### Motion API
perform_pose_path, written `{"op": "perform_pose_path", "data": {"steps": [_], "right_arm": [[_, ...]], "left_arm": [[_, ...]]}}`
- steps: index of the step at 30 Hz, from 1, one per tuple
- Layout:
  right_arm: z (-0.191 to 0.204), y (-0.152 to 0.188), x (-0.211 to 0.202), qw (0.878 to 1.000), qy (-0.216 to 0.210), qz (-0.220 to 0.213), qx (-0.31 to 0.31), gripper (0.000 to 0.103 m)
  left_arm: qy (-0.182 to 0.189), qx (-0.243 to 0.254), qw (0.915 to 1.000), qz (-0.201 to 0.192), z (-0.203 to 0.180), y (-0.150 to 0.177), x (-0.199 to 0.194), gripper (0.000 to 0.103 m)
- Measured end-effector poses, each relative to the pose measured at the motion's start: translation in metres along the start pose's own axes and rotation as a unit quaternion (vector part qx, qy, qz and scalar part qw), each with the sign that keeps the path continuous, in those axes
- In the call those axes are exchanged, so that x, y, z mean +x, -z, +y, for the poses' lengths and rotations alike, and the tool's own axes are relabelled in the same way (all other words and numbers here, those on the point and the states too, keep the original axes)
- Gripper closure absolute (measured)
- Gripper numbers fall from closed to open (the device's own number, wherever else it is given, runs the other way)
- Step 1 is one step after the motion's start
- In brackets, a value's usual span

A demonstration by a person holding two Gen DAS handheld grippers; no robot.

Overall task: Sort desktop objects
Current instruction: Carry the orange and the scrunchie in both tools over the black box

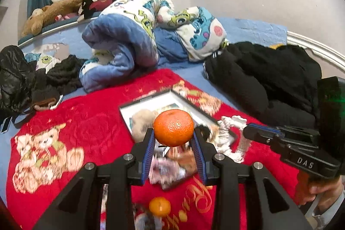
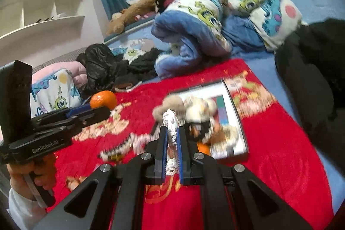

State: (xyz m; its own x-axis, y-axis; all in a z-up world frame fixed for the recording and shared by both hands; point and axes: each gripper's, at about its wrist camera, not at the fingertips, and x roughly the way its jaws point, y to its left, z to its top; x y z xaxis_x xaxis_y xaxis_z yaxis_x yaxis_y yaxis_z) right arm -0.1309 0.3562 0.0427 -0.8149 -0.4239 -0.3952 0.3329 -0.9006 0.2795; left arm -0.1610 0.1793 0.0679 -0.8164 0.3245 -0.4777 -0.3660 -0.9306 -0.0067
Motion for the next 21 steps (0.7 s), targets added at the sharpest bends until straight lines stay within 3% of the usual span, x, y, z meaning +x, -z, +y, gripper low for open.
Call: {"op": "perform_pose_path", "data": {"steps": [5,8,14,21], "right_arm": [[-0.010,-0.020,0.030,1.000,0.001,-0.023,0.000,0.095],[-0.022,-0.023,0.051,1.000,0.004,-0.027,0.004,0.095],[-0.045,-0.011,0.085,0.999,0.019,-0.036,0.016,0.095],[-0.050,0.000,0.096,0.999,0.032,-0.041,0.009,0.094]], "left_arm": [[0.009,-0.021,0.9997,0.000,0.003,-0.009,0.046,0.067],[-0.007,-0.032,0.9994,0.003,0.005,0.001,0.079,0.067],[-0.033,-0.035,0.9989,-0.001,0.013,0.029,0.110,0.067],[-0.016,-0.060,0.9977,0.028,0.022,0.043,0.142,0.067]]}}
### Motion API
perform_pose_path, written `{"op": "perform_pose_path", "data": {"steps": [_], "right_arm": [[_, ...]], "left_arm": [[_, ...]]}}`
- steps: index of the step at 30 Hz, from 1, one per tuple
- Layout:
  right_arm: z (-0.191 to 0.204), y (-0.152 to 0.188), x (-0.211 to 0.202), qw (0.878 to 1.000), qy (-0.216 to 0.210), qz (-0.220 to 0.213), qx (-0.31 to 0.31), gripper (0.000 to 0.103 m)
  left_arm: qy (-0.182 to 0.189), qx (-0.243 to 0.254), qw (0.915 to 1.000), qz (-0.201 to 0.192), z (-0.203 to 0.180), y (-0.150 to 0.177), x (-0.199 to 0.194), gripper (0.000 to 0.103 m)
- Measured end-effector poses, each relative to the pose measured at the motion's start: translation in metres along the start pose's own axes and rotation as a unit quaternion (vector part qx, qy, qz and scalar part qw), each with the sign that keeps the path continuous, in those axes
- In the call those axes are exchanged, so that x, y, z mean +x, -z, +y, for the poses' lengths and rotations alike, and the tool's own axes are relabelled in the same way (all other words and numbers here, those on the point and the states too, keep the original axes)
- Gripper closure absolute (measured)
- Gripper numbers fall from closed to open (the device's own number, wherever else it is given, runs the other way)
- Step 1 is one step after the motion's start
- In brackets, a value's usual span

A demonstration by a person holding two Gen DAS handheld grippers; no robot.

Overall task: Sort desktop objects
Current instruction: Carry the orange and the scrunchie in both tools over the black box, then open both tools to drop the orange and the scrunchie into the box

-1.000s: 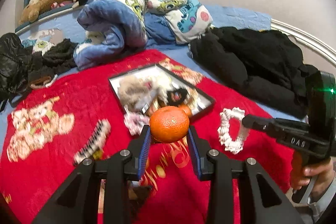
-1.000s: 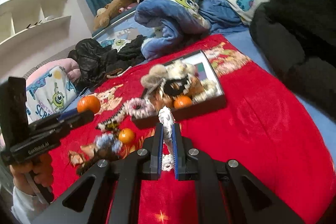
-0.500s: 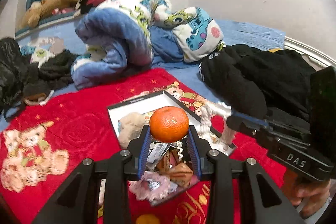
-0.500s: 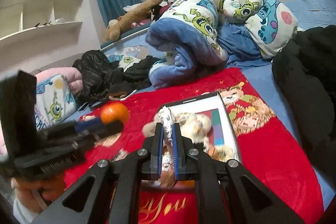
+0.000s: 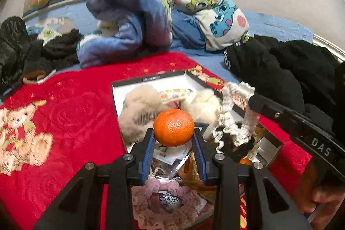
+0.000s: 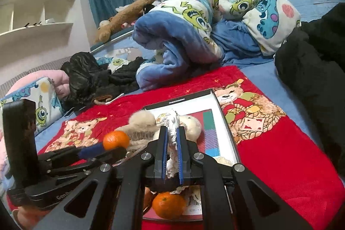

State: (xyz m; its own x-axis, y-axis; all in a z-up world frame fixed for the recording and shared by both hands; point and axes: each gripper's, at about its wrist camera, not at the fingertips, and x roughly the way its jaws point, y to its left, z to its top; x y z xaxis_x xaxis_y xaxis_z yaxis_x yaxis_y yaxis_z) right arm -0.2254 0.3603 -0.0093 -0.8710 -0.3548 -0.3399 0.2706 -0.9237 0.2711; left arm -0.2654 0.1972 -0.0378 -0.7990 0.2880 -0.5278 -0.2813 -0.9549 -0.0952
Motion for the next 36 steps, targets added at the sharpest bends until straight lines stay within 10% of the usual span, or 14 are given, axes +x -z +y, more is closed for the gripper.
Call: {"op": "perform_pose_path", "data": {"steps": [20,26,28,30,36], "right_arm": [[-0.018,0.012,0.007,0.999,-0.015,0.005,0.039,0.086],[-0.014,0.012,0.002,0.999,-0.011,-0.003,0.031,0.056],[-0.013,0.012,-0.002,1.000,-0.004,-0.011,0.029,0.037],[-0.013,0.012,-0.006,0.999,-0.005,-0.017,0.029,0.003],[-0.014,0.012,-0.018,0.998,-0.011,-0.048,0.028,0.000]], "left_arm": [[-0.015,0.030,0.9994,-0.002,-0.018,0.007,0.005,0.067],[-0.017,0.045,0.9988,-0.010,-0.023,0.009,-0.002,0.057],[-0.016,0.039,0.9989,-0.020,-0.020,0.009,-0.007,0.014],[-0.009,0.032,0.9989,-0.034,-0.017,0.009,-0.013,0.000],[-0.005,0.043,0.9987,-0.028,-0.019,0.008,-0.015,0.000]]}}
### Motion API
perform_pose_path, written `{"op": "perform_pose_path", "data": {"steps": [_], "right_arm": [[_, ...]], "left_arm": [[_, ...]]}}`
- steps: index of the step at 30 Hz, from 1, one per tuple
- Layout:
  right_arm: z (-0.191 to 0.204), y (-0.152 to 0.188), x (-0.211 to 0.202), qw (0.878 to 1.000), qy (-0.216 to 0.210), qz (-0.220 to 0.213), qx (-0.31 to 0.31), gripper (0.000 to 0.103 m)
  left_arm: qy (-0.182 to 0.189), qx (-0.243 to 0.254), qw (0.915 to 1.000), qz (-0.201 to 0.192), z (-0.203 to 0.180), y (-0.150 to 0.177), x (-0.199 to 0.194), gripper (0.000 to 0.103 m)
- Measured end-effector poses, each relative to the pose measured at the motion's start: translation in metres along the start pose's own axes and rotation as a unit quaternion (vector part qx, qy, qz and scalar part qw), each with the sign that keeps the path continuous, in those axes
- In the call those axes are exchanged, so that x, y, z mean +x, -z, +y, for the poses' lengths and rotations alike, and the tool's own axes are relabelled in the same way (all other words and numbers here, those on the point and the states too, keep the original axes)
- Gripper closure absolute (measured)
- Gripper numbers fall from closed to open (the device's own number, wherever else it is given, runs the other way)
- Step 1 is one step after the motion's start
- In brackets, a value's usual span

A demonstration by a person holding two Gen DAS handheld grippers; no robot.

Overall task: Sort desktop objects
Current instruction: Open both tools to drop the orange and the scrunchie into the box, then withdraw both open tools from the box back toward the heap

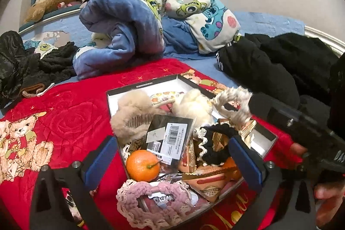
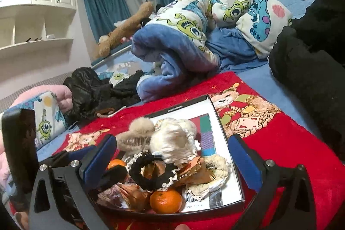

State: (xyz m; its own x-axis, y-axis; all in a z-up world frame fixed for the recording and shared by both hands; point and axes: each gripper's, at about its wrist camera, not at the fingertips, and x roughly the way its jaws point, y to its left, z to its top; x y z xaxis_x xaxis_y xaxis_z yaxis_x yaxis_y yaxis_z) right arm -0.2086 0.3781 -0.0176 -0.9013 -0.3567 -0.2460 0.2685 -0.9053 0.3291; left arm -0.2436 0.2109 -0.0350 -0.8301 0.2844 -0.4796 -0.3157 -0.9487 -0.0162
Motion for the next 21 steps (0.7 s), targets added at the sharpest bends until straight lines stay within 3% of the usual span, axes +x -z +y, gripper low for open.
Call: {"op": "perform_pose_path", "data": {"steps": [8,21], "right_arm": [[-0.005,0.000,0.000,1.000,0.000,0.006,0.011,0.000],[-0.004,-0.002,-0.015,1.000,0.003,-0.002,0.023,0.000]], "left_arm": [[-0.013,0.011,0.9998,-0.004,-0.005,0.001,-0.001,0.000],[-0.042,-0.014,0.9990,0.005,0.007,-0.004,-0.008,0.000]]}}
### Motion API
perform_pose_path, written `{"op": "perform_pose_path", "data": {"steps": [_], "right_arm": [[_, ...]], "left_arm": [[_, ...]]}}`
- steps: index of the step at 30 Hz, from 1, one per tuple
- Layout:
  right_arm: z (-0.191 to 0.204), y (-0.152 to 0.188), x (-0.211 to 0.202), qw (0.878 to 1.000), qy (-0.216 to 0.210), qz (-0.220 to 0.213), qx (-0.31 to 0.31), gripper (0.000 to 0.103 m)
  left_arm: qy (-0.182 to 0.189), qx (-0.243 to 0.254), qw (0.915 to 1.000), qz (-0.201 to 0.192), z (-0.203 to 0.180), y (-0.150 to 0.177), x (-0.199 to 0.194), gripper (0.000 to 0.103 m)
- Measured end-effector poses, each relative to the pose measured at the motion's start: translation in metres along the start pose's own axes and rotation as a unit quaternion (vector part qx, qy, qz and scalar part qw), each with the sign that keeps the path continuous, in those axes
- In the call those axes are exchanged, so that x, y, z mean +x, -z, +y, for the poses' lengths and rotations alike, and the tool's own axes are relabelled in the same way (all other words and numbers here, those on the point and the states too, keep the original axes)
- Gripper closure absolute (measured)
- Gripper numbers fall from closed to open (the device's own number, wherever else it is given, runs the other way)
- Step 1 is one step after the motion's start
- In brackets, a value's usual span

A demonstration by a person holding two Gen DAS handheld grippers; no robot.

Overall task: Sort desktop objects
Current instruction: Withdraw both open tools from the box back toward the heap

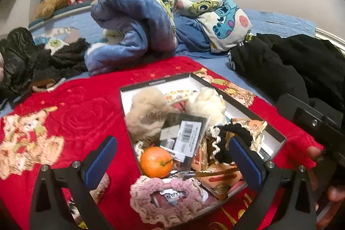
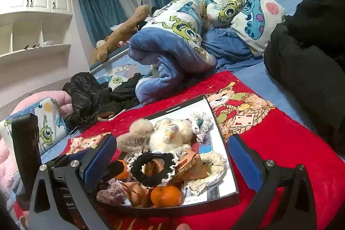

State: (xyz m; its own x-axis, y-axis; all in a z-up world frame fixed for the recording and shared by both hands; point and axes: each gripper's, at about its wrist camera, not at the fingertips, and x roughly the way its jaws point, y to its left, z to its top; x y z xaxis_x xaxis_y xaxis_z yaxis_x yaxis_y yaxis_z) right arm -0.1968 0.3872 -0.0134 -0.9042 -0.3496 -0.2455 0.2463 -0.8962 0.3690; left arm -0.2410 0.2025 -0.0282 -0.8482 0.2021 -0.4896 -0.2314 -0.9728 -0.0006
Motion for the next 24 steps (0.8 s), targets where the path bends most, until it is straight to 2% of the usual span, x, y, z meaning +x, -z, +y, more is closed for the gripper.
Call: {"op": "perform_pose_path", "data": {"steps": [3,9,13,15,17,21,24], "right_arm": [[0.010,-0.004,-0.013,1.000,0.007,-0.003,-0.008,0.000],[0.047,-0.019,-0.058,0.997,0.040,-0.021,-0.063,0.000],[0.066,-0.034,-0.097,0.998,0.013,-0.023,-0.063,0.000],[0.080,-0.039,-0.120,0.996,0.021,-0.030,-0.078,0.000],[0.091,-0.040,-0.145,0.994,0.036,-0.055,-0.092,0.000],[0.101,-0.028,-0.178,0.990,0.068,-0.086,-0.085,0.000],[0.107,-0.001,-0.192,0.981,0.119,-0.119,-0.101,0.000]], "left_arm": [[-0.022,0.007,0.9997,-0.008,-0.005,-0.010,-0.018,0.000],[0.001,-0.005,0.9995,-0.030,-0.005,-0.022,-0.074,0.000],[0.008,-0.004,0.9984,-0.055,0.004,-0.026,-0.119,0.000],[0.016,0.000,0.9978,-0.065,0.012,-0.028,-0.139,0.000],[0.009,0.002,0.9971,-0.076,0.021,-0.029,-0.159,0.000],[0.007,0.023,0.9962,-0.084,0.039,-0.013,-0.197,0.000],[0.010,0.033,0.9957,-0.086,0.049,0.018,-0.218,0.000]]}}
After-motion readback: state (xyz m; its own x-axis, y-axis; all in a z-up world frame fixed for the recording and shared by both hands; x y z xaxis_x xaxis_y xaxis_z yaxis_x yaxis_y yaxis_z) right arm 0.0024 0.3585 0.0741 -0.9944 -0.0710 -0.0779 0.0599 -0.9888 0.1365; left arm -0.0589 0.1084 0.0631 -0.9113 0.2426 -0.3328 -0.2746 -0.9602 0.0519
